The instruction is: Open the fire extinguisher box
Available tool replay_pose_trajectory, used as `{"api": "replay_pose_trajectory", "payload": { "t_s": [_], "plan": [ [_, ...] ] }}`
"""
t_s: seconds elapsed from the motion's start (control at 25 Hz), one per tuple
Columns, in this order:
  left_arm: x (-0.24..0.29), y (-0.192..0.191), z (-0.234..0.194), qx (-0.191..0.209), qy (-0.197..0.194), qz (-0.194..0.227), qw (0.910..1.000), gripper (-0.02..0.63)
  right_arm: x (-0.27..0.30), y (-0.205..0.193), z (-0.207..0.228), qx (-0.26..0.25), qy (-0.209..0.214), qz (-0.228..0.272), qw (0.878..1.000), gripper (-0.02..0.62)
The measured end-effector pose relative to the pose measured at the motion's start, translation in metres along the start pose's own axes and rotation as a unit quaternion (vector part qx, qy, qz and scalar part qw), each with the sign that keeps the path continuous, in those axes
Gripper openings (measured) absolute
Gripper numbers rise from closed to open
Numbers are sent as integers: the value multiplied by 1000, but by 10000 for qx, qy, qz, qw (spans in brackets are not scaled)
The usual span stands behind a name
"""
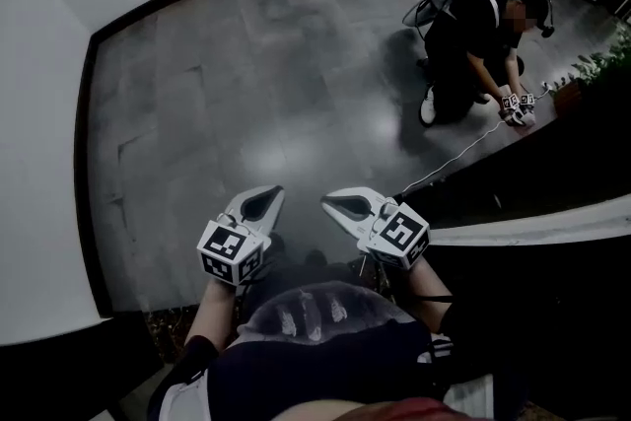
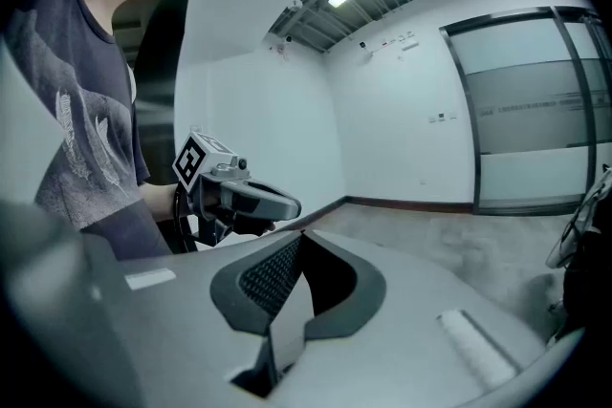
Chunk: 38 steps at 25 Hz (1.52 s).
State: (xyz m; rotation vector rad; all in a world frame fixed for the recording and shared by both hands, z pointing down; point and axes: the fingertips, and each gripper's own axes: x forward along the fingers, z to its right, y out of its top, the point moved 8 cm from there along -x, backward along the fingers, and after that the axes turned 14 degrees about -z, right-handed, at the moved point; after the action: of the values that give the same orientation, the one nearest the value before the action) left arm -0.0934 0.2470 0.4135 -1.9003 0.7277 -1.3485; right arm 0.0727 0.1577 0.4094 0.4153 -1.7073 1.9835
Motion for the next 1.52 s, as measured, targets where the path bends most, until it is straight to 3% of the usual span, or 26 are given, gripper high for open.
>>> {"api": "replay_pose_trajectory", "payload": {
  "t_s": [0.28,0.68,1.04,1.52],
  "plan": [
    [47,26,-42,179,-480,-9,9987,5,15,4,45,279,-363,-118,9989,2],
    [80,65,-156,55,-947,-5,9955,5,98,69,88,349,-295,-402,9981,2],
    [107,95,-234,91,-1218,12,9925,5,144,106,143,455,-569,-470,9962,2],
    [135,114,-276,-12,-1255,-127,9920,4,164,117,192,634,-732,-352,9947,2]
  ]
}}
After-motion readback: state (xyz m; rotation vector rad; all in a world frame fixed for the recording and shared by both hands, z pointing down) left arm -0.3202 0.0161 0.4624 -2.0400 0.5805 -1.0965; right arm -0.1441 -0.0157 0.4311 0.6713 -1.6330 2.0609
